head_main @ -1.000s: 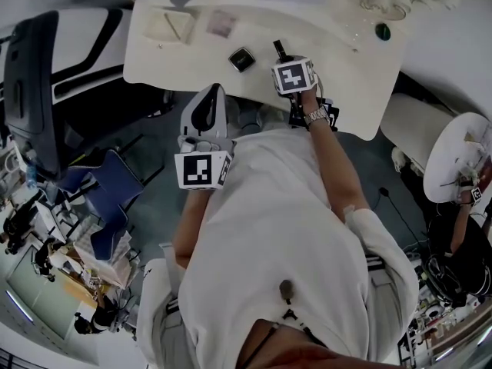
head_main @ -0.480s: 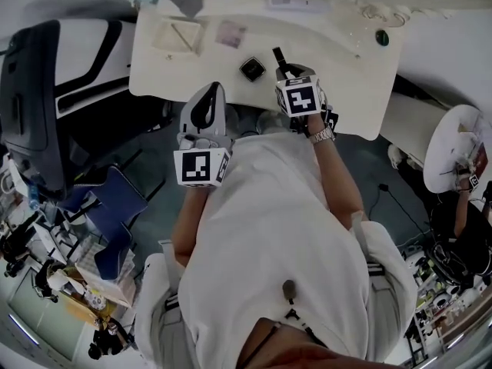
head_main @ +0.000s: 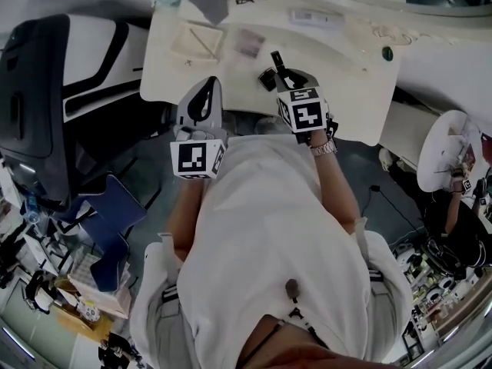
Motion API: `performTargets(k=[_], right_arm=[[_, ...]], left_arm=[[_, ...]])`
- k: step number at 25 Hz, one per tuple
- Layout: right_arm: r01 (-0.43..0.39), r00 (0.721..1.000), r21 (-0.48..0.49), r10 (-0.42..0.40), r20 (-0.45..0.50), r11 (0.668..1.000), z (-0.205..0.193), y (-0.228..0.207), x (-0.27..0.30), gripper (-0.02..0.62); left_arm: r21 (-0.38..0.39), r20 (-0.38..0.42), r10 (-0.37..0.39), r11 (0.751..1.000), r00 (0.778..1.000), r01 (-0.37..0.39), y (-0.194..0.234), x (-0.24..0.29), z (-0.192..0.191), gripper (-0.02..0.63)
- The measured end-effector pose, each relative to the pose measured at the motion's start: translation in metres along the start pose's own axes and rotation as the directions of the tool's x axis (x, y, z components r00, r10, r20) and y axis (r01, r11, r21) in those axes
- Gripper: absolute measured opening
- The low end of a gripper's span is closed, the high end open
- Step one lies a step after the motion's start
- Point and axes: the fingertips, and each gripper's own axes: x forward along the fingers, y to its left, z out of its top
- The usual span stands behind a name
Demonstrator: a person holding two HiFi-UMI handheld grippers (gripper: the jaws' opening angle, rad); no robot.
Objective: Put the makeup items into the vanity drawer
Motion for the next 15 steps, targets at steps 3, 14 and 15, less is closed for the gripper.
performTargets(k=[3,14,15], right_arm=[[-0.046,0.999,0.019,0.045,0.023,0.999,0.021,0.022,-0.005,0.098],[-0.192,0.980,-0.012,0.192,0.046,0.981,0.091,0.109,0.003,0.098],[-0.205,0.978,-0.012,0.206,0.041,0.979,0.095,0.116,0.007,0.098]], left_arm=[[-0.013,0.008,-0.003,1.000,1.000,0.003,0.019,0.000,0.002,0.006],[-0.032,0.043,0.013,0.999,0.999,-0.012,0.083,-0.015,0.014,0.006],[-0.034,0.046,0.018,0.999,0.999,-0.017,0.088,-0.018,0.014,0.006]])
